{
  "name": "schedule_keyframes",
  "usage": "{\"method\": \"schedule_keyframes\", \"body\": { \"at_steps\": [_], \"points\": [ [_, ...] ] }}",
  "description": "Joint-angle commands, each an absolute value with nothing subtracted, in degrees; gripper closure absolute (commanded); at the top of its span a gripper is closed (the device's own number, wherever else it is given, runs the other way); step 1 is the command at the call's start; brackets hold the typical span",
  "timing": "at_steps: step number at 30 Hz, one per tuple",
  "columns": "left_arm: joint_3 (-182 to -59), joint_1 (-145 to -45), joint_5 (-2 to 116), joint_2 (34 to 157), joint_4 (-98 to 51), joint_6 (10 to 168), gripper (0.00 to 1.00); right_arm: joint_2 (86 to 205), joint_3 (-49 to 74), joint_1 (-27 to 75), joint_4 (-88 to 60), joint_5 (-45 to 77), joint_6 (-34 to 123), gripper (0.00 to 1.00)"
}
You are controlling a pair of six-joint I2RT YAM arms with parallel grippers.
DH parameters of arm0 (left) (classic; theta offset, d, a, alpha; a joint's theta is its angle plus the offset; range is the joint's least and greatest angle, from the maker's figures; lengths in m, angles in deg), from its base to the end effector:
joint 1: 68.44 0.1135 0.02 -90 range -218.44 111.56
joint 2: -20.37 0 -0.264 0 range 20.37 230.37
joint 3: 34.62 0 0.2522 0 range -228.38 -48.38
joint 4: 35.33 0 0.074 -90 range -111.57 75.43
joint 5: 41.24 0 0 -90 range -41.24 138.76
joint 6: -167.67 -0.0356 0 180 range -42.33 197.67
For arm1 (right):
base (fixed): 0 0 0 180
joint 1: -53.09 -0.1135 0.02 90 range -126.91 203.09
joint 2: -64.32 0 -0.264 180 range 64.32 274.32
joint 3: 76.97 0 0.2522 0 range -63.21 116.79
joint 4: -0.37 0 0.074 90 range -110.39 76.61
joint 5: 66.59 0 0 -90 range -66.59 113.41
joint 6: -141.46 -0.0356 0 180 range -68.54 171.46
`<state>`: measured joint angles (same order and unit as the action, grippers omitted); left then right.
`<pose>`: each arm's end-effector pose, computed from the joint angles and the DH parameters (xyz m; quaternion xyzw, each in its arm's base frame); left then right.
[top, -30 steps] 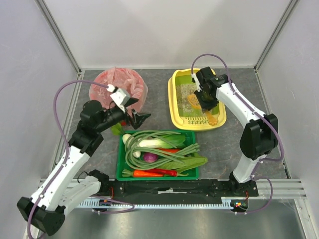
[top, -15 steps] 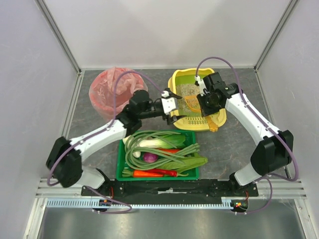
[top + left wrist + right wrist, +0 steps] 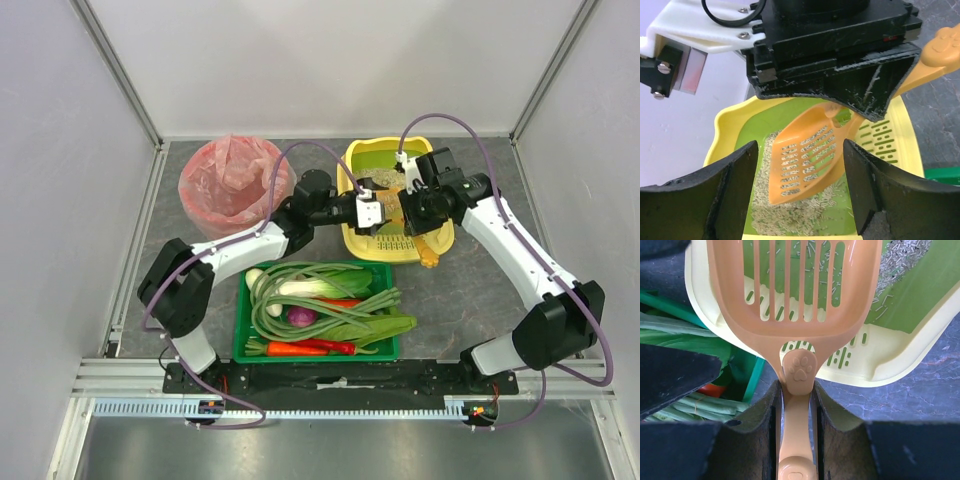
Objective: Clean the litter box
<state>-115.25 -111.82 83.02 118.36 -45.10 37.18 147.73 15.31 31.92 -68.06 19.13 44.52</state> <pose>0.2769 -0.2892 0.2860 0.6248 0.4052 -0.2374 0.6237 0.2735 0.1088 0.3202 -0.1292 0.9556 0.0987 0.2457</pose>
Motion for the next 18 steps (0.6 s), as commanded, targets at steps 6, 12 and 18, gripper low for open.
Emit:
{"method": "schedule_keyframes", "body": {
  "at_steps": [6, 12, 18],
  "points": [
    [-123.9, -111.9, 87.2, 122.6, -33.6, 28.7, 0.31, 145.2, 14.8, 31.8, -68.6, 18.8, 44.3, 1.0],
    [-123.6, -112.4, 86.8, 122.1, -29.5, 29.1, 0.2, 145.5, 14.9, 31.8, -68.7, 21.6, 44.5, 1.0],
    [-123.3, -115.0, 81.6, 124.2, -28.3, 23.0, 0.18, 145.9, 16.1, 31.8, -68.7, 19.6, 44.3, 1.0]
  ]
}}
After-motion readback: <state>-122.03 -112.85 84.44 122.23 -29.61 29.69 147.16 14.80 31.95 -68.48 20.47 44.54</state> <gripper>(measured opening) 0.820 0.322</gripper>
